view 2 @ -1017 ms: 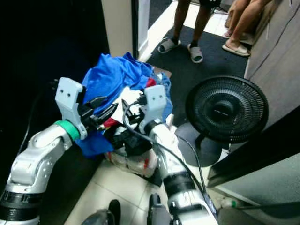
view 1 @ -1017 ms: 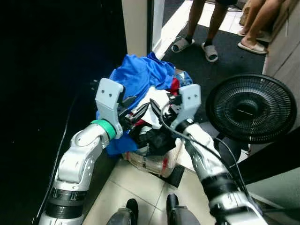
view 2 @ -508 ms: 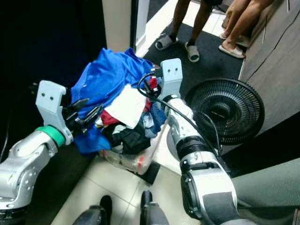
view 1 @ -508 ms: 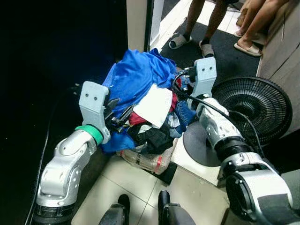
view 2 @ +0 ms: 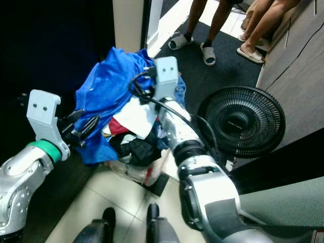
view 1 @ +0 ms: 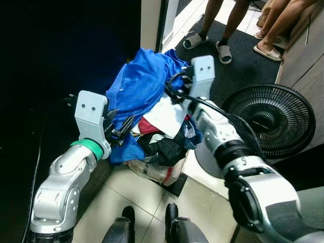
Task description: Clothes washing
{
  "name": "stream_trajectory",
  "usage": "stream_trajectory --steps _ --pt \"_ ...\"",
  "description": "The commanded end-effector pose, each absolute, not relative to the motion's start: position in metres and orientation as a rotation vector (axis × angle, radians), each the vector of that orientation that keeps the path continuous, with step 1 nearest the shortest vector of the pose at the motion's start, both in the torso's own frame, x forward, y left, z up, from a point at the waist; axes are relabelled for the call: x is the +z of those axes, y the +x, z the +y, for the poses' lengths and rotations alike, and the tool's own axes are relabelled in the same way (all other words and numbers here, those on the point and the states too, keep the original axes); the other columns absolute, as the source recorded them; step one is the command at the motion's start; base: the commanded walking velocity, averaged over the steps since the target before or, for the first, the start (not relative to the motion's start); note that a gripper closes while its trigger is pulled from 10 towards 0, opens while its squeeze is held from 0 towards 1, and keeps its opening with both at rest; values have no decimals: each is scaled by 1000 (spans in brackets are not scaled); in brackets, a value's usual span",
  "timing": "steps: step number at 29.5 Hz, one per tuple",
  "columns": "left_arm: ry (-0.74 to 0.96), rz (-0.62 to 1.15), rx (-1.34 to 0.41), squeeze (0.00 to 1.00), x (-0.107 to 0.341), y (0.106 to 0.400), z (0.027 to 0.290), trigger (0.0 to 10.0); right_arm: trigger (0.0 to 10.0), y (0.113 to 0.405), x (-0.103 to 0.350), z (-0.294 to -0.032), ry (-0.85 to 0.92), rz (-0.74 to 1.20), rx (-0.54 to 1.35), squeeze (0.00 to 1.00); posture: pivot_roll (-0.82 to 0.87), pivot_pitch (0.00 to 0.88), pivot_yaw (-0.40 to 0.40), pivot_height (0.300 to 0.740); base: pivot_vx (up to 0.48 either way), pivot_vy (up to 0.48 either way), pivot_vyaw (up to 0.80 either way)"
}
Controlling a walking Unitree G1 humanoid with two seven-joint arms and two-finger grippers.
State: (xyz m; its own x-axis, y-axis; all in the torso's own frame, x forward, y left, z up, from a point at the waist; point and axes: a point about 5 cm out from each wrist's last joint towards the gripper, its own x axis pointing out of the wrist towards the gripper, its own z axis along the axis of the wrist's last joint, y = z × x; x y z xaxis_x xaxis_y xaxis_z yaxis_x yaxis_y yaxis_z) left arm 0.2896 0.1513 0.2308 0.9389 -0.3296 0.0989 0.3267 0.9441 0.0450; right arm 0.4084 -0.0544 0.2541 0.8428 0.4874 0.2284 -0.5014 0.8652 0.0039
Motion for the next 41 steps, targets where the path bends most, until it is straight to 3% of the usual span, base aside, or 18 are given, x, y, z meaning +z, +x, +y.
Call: stream_trajectory --steps 1,14,15,16,17,30,36,41 --pt "25 -96 -334 0 229 286 150 10000 10000 406 247 -45 66 -205 550 0 115 373 -87 740 0 0 0" --pt "28 -75 -300 0 229 276 155 10000 10000 402 230 -31 46 -147 556 0 146 412 -98 740 0 0 0" --pt "28 -71 -296 0 228 275 156 10000 4980 400 227 -28 47 -144 570 0 149 415 -99 740 0 0 0" --pt "28 -71 -296 0 228 275 156 10000 4980 400 227 -28 47 -144 570 0 149 415 -99 740 0 0 0" --pt "27 -67 -292 0 228 274 156 10000 0 398 222 -25 49 -138 583 0 153 423 -99 740 0 0 0" --pt "24 -52 -272 0 226 273 157 10000 0 397 227 -22 72 -174 595 0 156 405 -103 740 0 0 0" --pt "17 -59 -273 0 227 277 155 10000 0 399 243 -35 92 -276 576 0 144 370 -95 740 0 0 0" --pt "-6 -66 -301 0 224 286 147 10000 0 387 278 -60 108 -500 554 0 104 301 -69 740 0 0 0"
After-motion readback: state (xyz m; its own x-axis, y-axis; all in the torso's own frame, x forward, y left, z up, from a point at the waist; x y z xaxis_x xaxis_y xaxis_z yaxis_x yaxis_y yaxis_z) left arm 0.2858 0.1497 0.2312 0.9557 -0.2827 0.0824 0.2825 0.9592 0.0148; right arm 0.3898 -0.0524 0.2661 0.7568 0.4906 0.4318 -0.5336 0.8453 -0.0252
